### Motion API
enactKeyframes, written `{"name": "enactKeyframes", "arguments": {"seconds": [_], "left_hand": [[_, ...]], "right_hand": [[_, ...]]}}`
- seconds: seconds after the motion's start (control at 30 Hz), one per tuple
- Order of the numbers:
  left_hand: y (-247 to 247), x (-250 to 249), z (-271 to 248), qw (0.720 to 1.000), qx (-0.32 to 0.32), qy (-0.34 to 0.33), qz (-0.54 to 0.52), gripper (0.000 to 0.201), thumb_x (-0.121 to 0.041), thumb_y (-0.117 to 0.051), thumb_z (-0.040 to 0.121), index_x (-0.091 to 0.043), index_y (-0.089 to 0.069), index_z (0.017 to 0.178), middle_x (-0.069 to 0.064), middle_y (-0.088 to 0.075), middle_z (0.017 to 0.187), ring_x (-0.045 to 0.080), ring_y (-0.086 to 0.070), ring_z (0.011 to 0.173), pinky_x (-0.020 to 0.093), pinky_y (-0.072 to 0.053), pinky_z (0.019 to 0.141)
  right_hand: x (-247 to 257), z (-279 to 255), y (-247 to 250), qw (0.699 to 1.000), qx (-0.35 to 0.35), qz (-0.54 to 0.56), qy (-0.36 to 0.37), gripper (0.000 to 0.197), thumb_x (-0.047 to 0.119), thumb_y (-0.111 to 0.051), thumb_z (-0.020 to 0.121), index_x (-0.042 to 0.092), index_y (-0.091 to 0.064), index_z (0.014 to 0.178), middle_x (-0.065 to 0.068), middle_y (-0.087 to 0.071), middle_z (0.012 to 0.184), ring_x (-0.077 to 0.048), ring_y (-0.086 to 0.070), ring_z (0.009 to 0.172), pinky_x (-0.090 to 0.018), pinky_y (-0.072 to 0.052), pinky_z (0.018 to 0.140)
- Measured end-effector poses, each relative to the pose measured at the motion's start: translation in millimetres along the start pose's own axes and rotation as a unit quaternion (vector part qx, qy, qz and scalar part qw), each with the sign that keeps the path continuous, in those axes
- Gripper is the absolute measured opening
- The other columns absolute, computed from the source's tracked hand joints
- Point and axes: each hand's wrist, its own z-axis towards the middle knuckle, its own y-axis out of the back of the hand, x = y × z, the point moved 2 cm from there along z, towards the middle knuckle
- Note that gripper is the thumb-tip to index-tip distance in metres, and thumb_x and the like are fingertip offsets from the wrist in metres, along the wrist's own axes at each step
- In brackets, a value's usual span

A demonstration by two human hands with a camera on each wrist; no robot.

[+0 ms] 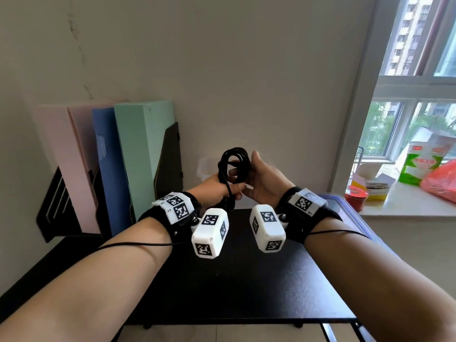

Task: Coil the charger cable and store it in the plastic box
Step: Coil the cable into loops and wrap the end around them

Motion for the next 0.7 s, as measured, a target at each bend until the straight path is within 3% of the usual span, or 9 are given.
{"name": "enactKeyframes", "arguments": {"seconds": [0.13,0.27,0.37,0.47,0.57,0.7], "left_hand": [[0.6,2.9,-0.1,0.999,-0.019,0.018,0.039,0.006,-0.019,-0.058,0.09,-0.013,-0.057,0.09,0.003,-0.059,0.071,0.017,-0.055,0.069,0.026,-0.046,0.065],[-1.2,3.4,-1.2,0.998,-0.032,0.023,0.056,0.013,-0.021,-0.056,0.091,-0.016,-0.057,0.08,0.002,-0.057,0.069,0.014,-0.052,0.061,0.025,-0.043,0.059],[-1.3,4.7,1.6,0.997,-0.034,0.034,0.065,0.015,-0.023,-0.057,0.091,-0.016,-0.058,0.078,0.002,-0.057,0.067,0.014,-0.051,0.059,0.025,-0.042,0.059],[-3.7,4.9,2.2,0.997,-0.037,0.044,0.051,0.008,-0.02,-0.057,0.09,-0.012,-0.06,0.089,0.003,-0.056,0.068,0.015,-0.052,0.061,0.025,-0.043,0.06],[-6.0,5.3,0.8,0.997,-0.032,0.033,0.054,0.006,-0.014,-0.055,0.092,-0.014,-0.056,0.086,0.003,-0.053,0.066,0.01,-0.053,0.055,0.018,-0.044,0.05],[-6.7,7.9,2.1,0.998,-0.04,0.028,0.049,0.004,-0.01,-0.056,0.091,-0.01,-0.053,0.094,0.003,-0.051,0.065,0.0,-0.052,0.038,0.014,-0.043,0.042]], "right_hand": [[-2.8,-1.4,0.6,0.999,-0.028,0.001,0.025,0.04,0.044,-0.044,0.093,0.01,-0.063,0.1,0.001,-0.073,0.091,-0.02,-0.069,0.085,-0.033,-0.054,0.076],[-6.1,-0.7,1.7,0.998,-0.044,-0.002,0.048,0.031,0.036,-0.052,0.092,0.008,-0.066,0.095,-0.004,-0.068,0.093,-0.013,-0.07,0.073,-0.032,-0.053,0.075],[-10.0,1.4,-1.4,0.996,-0.065,0.005,0.067,0.025,0.031,-0.054,0.092,0.01,-0.066,0.09,-0.006,-0.064,0.086,-0.012,-0.067,0.067,-0.034,-0.05,0.069],[-12.4,3.1,-3.6,0.993,-0.082,0.005,0.079,0.015,0.021,-0.057,0.091,0.006,-0.059,0.088,-0.008,-0.058,0.075,-0.017,-0.063,0.059,-0.034,-0.046,0.057],[-13.7,4.5,-4.9,0.995,-0.076,-0.021,0.063,0.003,0.006,-0.059,0.088,0.004,-0.058,0.088,-0.011,-0.057,0.074,-0.016,-0.064,0.055,-0.035,-0.046,0.054],[-15.3,9.1,-2.2,0.994,-0.089,-0.038,0.042,0.017,-0.002,-0.058,0.086,-0.001,-0.057,0.103,-0.012,-0.063,0.083,-0.016,-0.068,0.061,-0.031,-0.055,0.055]]}}
